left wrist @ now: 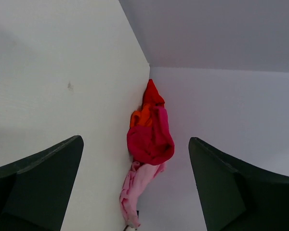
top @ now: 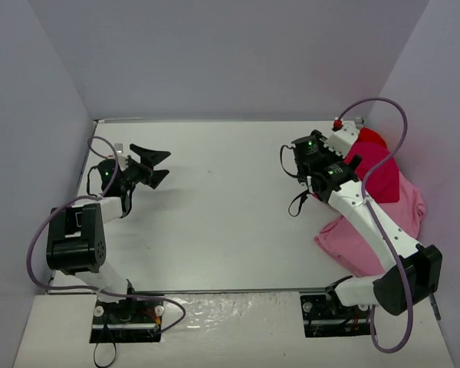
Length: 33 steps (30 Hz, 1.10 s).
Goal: Fold and stack the t-shirts
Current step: Grab crumpled tshirt from the corner of the board with the right arm
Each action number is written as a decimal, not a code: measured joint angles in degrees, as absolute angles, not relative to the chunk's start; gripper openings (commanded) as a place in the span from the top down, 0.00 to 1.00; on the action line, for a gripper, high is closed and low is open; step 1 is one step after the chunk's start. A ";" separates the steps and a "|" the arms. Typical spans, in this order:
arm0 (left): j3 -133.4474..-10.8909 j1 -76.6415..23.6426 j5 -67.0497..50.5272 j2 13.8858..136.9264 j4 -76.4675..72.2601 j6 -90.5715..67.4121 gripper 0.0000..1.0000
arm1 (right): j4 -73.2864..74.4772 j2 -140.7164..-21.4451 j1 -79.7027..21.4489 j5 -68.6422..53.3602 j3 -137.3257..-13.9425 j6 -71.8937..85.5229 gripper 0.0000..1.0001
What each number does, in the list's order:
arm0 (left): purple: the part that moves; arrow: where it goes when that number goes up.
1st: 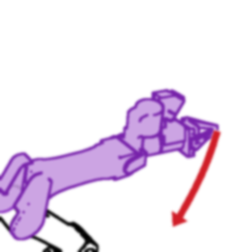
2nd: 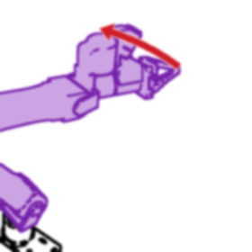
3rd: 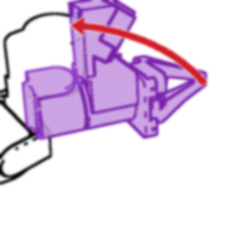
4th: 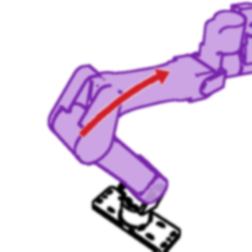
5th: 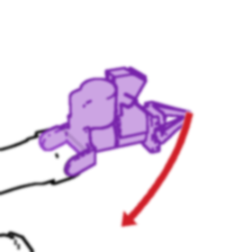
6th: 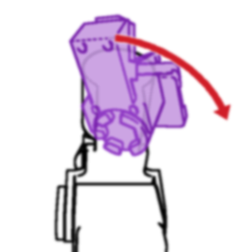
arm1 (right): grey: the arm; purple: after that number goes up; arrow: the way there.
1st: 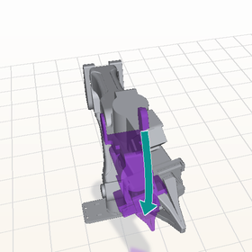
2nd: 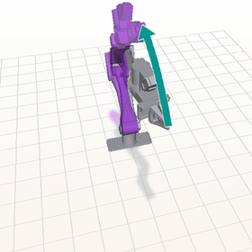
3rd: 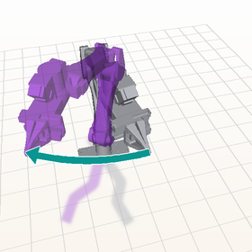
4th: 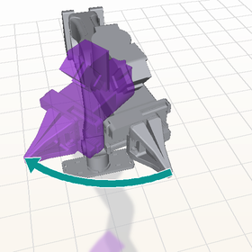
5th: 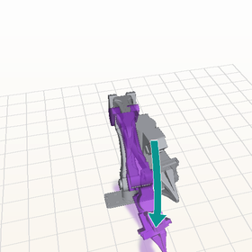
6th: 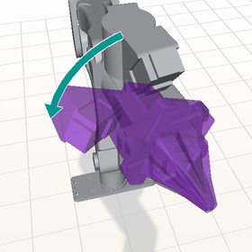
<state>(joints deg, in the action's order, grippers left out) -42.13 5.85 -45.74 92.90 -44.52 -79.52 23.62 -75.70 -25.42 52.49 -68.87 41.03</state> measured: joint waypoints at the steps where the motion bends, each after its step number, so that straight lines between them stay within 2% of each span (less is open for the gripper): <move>1: -41.85 6.98 -46.34 93.52 -44.60 -80.63 0.11 | 23.94 -75.98 -24.26 51.77 -69.05 41.42 0.06; 2: -41.85 7.46 -46.77 92.22 -43.56 -80.21 0.11 | 24.28 -76.15 -23.96 50.96 -69.15 41.54 0.08; 3: -41.99 7.86 -47.10 90.72 -42.02 -79.46 0.06 | 24.60 -76.34 -23.73 50.16 -69.26 41.58 0.08; 5: -45.41 7.18 -45.60 84.13 -30.04 -72.54 0.03 | 24.76 -77.40 -24.00 48.99 -69.74 40.28 0.09; 9: -58.20 2.35 -36.45 71.82 -9.42 -54.85 0.03 | 24.72 -79.58 -23.96 48.12 -69.49 38.79 0.11; 12: -64.17 -3.55 -28.71 64.50 -0.79 -43.96 0.03 | 24.94 -78.91 -23.31 48.68 -68.63 38.88 0.14; 14: -65.31 -6.65 -25.55 61.91 3.53 -38.86 0.08 | 24.72 -77.85 -21.71 49.38 -68.41 38.97 0.18; 18: -65.47 -7.44 -20.73 61.04 10.78 -32.62 0.13 | 24.44 -75.55 -18.00 53.81 -67.82 37.82 0.24; 21: -65.45 -7.03 -18.04 63.70 14.90 -30.05 0.13 | 24.22 -75.92 -16.78 55.69 -67.71 36.06 0.25; 29: -64.36 -7.01 -15.99 65.46 20.82 -27.82 0.13 | 27.56 -92.19 1.38 39.88 -76.98 33.34 0.22; 33: -64.36 -7.01 -16.01 64.54 20.84 -27.37 0.13 | 29.10 -98.79 2.78 38.35 -78.68 33.10 0.21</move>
<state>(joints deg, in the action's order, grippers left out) -64.36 -7.01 -16.01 64.54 20.84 -27.37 29.10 -98.79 2.78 38.35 -78.68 33.10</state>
